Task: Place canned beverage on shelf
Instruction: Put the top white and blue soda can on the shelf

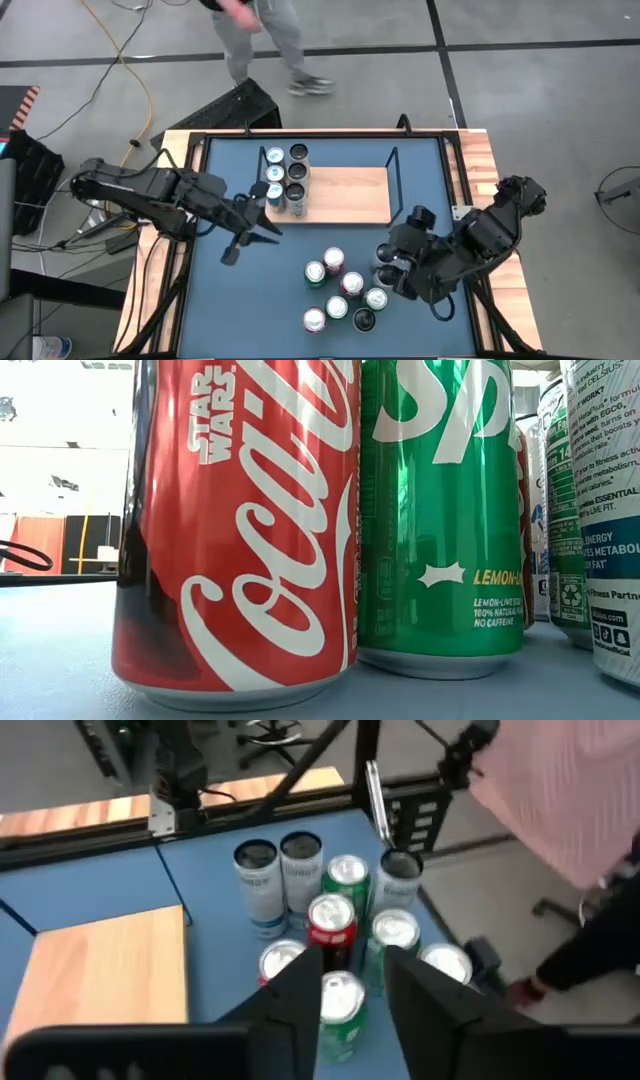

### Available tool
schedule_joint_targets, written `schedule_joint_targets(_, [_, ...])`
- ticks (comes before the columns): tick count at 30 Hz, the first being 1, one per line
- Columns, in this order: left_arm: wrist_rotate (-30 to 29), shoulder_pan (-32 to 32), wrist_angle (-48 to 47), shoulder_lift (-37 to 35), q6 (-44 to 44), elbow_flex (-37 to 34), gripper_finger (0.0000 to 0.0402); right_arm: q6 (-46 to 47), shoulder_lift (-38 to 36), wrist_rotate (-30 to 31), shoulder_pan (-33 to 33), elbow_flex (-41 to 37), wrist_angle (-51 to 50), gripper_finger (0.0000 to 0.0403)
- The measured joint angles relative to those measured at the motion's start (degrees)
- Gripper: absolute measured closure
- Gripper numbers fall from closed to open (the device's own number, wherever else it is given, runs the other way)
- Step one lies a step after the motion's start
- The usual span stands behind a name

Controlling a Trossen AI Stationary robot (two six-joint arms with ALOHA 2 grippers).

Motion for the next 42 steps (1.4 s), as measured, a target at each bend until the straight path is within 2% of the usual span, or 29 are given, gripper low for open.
schedule_joint_targets(3, [-1.3, -2.5, 0.1, 0.1, -3.6, 1.2, 0.0278, 2.2, 0.2, -0.9, 1.7, -2.5, 0.3, 0.0031])
schedule_joint_targets(7, [-3.0, -5.5, 0.4, 0.1, -8.2, 1.8, 0.0241, 4.6, -0.1, -6.8, 0.1, -9.3, 0.0, 0.0031])
schedule_joint_targets(10, [-3.9, -7.1, 0.7, 0.1, -11.5, 2.8, 0.0218, 2.6, 0.4, -9.4, -3.7, -13.1, 0.0, 0.0031])
schedule_joint_targets(18, [-3.8, -9.5, 0.9, 0.1, -17.8, 2.9, 0.0175, 0.4, 0.3, -20.3, -14.6, -13.9, 0.1, 0.003])
schedule_joint_targets(23, [-2.2, -10.1, 0.7, 0.1, -19.4, 2.9, 0.0164, 6.9, 0.8, -21.5, -17.2, -14.7, 0.3, 0.003])
schedule_joint_targets(28, [-2.1, -10.4, 0.7, 0.1, -20.0, 2.9, 0.0163, 16.4, 0.3, -25.0, -17.6, -21.1, 0.2, 0.003])
schedule_joint_targets(31, [-1.4, -10.4, 0.7, 0.1, -19.5, 2.8, 0.0163, 20.3, 0.2, -25.0, -16.7, -24.3, -0.1, 0.003])
schedule_joint_targets(42, [-1.0, -10.4, 0.8, 0.1, -17.3, 2.8, 0.0163, 25.1, 0.1, -24.1, -16.0, -25.2, 3.5, 0.003])
